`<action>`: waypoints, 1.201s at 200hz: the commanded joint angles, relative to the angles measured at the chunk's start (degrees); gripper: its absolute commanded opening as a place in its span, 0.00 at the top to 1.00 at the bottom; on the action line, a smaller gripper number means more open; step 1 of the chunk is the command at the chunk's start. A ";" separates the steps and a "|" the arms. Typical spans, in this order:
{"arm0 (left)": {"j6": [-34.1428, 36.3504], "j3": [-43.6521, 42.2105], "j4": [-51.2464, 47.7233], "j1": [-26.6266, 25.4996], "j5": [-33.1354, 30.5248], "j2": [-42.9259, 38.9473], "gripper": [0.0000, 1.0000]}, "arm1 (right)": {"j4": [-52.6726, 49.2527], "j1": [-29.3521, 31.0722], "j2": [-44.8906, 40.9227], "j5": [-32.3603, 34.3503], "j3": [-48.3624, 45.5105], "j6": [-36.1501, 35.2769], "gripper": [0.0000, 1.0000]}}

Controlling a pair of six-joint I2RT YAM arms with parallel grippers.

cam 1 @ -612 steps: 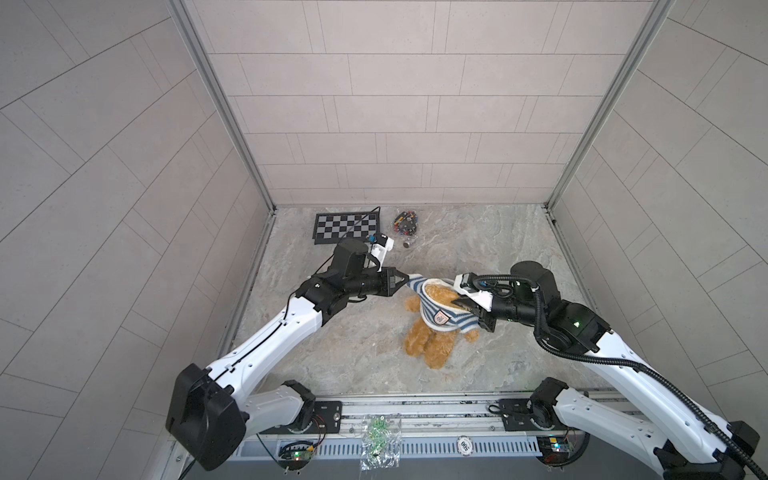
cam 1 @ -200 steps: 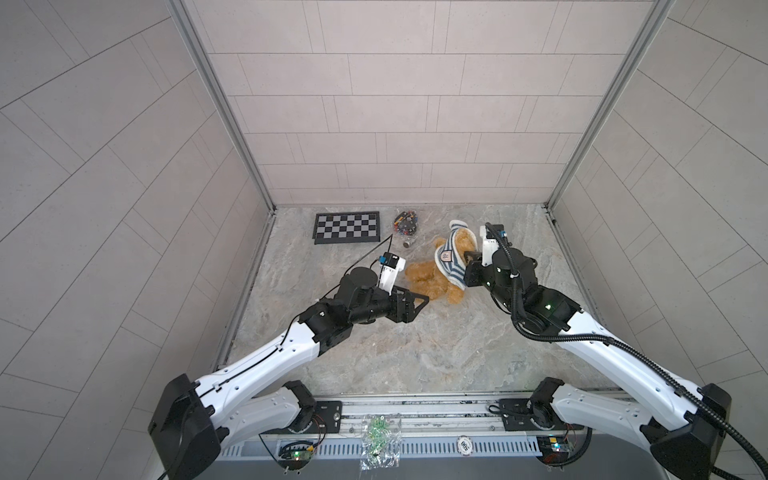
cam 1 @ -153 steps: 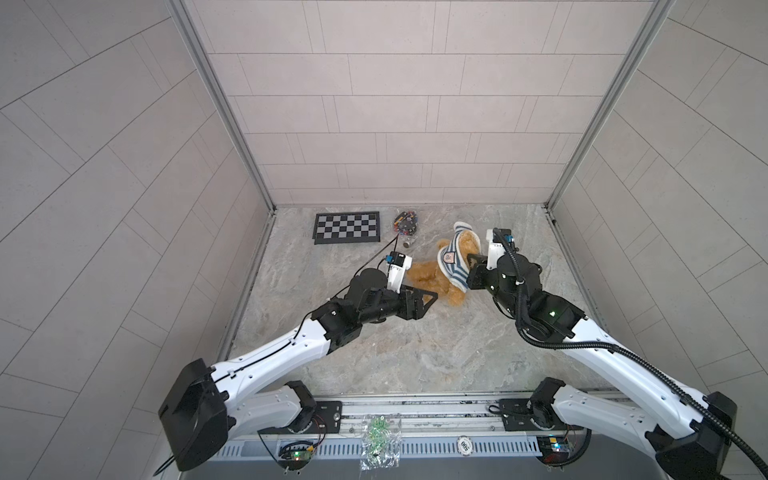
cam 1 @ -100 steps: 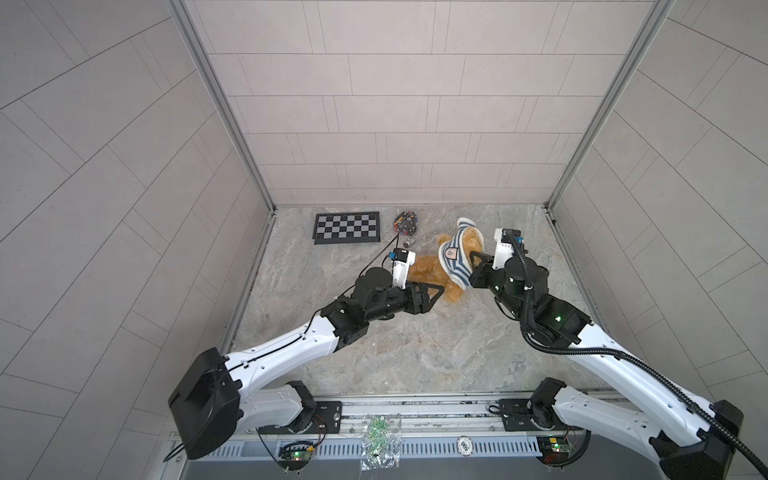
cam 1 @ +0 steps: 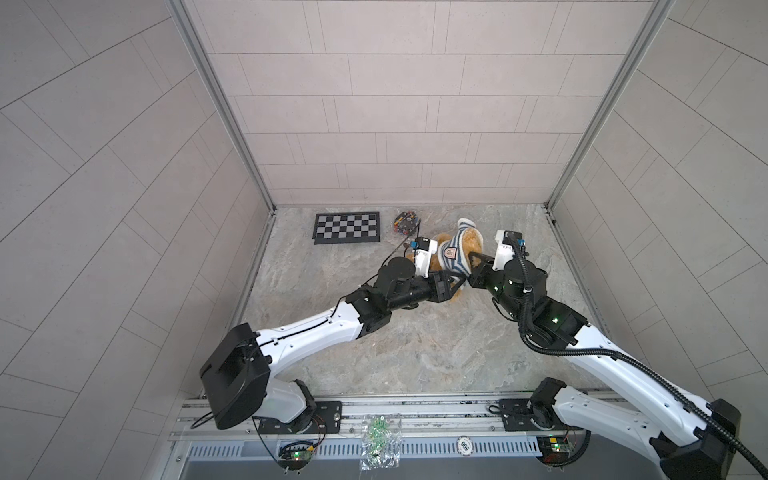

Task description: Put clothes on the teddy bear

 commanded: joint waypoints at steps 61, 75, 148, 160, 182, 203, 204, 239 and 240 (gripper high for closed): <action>-1.82 0.40 -0.03 -2.31 -0.85 3.50 1.00 | 3.86 0.40 -1.75 1.59 -0.51 1.66 1.00; -1.55 0.33 -0.92 -2.31 -0.52 3.84 1.00 | 3.68 0.40 -1.77 1.49 -0.25 1.63 1.00; 6.04 -2.39 -13.90 -2.07 -5.30 5.03 1.00 | -0.34 0.32 -2.52 -2.66 3.60 0.16 1.00; 6.08 -2.93 -13.88 -1.59 -6.07 4.99 1.00 | -0.99 0.25 -2.56 -4.14 4.12 0.65 1.00; 6.87 -3.59 -14.50 -0.43 -7.30 4.99 1.00 | -1.77 -0.24 -3.03 -7.61 4.74 2.19 1.00; 8.22 -4.21 -15.62 1.12 -8.60 4.80 1.00 | -1.77 -0.88 -4.63 -9.74 4.61 3.48 1.00; 8.25 -4.29 -15.56 1.25 -8.52 4.79 1.00 | -1.81 -0.90 -4.70 -9.75 4.65 3.52 1.00; 9.27 -5.39 -15.37 2.47 -7.69 2.91 1.00 | -3.88 -2.08 -4.45 -13.79 5.53 1.21 1.00; 9.30 -5.37 -15.35 2.50 -7.67 2.88 1.00 | -3.88 -2.15 -4.34 -14.06 5.55 1.11 1.00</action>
